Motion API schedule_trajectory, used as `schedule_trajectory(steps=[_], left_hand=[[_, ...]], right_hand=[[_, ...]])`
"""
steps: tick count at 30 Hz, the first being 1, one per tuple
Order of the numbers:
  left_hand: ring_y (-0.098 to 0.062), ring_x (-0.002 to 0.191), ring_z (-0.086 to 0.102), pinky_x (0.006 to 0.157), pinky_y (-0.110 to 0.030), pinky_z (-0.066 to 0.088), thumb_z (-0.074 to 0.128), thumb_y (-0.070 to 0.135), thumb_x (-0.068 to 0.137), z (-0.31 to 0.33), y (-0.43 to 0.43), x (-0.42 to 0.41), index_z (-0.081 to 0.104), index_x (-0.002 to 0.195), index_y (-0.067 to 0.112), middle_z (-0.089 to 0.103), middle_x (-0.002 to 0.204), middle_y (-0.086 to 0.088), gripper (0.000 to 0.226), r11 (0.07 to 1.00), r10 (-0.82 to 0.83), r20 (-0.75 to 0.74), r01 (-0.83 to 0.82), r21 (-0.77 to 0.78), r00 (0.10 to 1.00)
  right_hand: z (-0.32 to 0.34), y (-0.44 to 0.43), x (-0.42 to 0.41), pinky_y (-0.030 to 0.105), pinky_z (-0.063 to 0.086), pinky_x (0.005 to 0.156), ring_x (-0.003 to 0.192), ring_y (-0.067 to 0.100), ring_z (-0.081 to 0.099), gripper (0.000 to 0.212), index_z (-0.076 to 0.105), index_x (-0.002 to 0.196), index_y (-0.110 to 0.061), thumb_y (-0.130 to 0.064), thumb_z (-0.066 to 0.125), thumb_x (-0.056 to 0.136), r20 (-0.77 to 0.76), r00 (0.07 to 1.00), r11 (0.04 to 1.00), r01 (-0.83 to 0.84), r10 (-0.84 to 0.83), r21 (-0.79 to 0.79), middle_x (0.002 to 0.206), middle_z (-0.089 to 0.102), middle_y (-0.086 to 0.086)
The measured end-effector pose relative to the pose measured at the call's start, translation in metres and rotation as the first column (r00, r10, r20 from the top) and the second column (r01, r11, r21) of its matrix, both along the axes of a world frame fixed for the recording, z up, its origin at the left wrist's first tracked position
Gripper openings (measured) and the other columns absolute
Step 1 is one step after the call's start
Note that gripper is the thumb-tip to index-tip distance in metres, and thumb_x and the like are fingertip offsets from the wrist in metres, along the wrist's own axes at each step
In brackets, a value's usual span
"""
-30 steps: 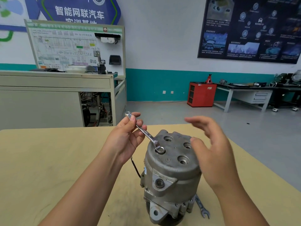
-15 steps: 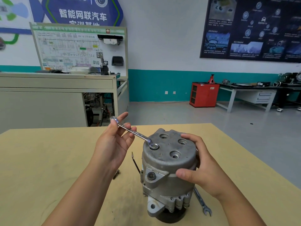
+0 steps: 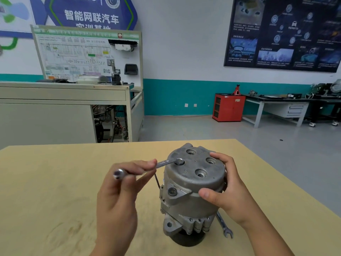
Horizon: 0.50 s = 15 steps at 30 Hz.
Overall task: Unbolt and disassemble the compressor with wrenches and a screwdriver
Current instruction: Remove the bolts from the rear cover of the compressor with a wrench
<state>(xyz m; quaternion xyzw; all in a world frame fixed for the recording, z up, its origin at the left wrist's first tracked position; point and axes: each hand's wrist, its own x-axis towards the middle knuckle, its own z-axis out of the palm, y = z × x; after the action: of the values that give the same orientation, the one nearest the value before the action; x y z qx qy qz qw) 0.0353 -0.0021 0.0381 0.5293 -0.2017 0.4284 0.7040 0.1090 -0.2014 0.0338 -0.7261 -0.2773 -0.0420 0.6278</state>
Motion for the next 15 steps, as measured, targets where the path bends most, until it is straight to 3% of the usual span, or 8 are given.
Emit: schedule_trajectory(steps=[4, 7, 10, 12, 15], left_hand=[[-0.022, 0.102, 0.066, 0.086, -0.032, 0.051, 0.047, 0.042, 0.097, 0.001, -0.015, -0.007, 0.059, 0.087, 0.030, 0.068, 0.098, 0.009, 0.020, 0.901, 0.216, 0.168, -0.263, 0.346, 0.962], [-0.014, 0.101, 0.065, 0.085, -0.028, 0.050, 0.047, 0.035, 0.098, 0.003, -0.024, -0.008, 0.060, 0.088, 0.024, 0.065, 0.099, 0.009, 0.019, 0.773, 0.291, 0.287, -0.400, 0.492, 0.913], [-0.016, 0.090, 0.064, 0.087, -0.025, 0.050, 0.057, 0.020, 0.090, 0.005, -0.037, -0.005, 0.061, 0.089, 0.019, 0.063, 0.093, 0.003, 0.005, 0.599, 0.345, 0.417, -0.539, 0.592, 0.841], [-0.021, 0.077, 0.063, 0.079, -0.028, 0.052, 0.059, 0.018, 0.086, 0.010, -0.048, -0.002, 0.066, 0.084, 0.016, 0.065, 0.084, -0.001, 0.008, 0.494, 0.375, 0.473, -0.604, 0.626, 0.797], [-0.021, 0.060, 0.051, 0.055, -0.029, 0.045, 0.049, 0.029, 0.095, 0.026, -0.062, 0.002, 0.071, 0.070, 0.015, 0.060, 0.069, -0.001, 0.036, 0.335, 0.404, 0.496, -0.629, 0.701, 0.769]], right_hand=[[-0.003, 0.001, -0.002, 0.017, 0.050, 0.083, 0.111, 0.001, 0.056, 0.084, 0.039, 0.113, -0.060, -0.054, 0.082, 0.042, 0.010, 0.999, 0.999, 0.034, -0.034, -0.005, 0.130, 0.049, -0.013], [-0.006, 0.002, -0.001, 0.025, 0.051, 0.092, 0.119, 0.009, 0.053, 0.086, 0.037, 0.116, -0.058, -0.055, 0.082, 0.043, 0.036, 0.998, 0.998, 0.058, -0.057, -0.012, 0.135, 0.047, -0.008], [-0.006, 0.006, -0.002, 0.032, 0.050, 0.097, 0.121, 0.012, 0.053, 0.089, 0.037, 0.119, -0.056, -0.051, 0.085, 0.044, 0.062, 0.995, 0.997, 0.074, -0.072, -0.022, 0.136, 0.048, -0.005], [-0.006, 0.008, -0.003, 0.022, 0.050, 0.091, 0.119, 0.008, 0.055, 0.089, 0.038, 0.118, -0.057, -0.045, 0.085, 0.043, 0.076, 0.995, 0.998, 0.058, -0.057, -0.002, 0.134, 0.050, -0.004], [-0.010, 0.007, 0.001, 0.014, 0.048, 0.081, 0.111, 0.006, 0.060, 0.081, 0.037, 0.123, -0.048, -0.037, 0.074, 0.052, 0.095, 0.994, 0.998, 0.055, -0.055, -0.002, 0.128, 0.053, 0.004]])
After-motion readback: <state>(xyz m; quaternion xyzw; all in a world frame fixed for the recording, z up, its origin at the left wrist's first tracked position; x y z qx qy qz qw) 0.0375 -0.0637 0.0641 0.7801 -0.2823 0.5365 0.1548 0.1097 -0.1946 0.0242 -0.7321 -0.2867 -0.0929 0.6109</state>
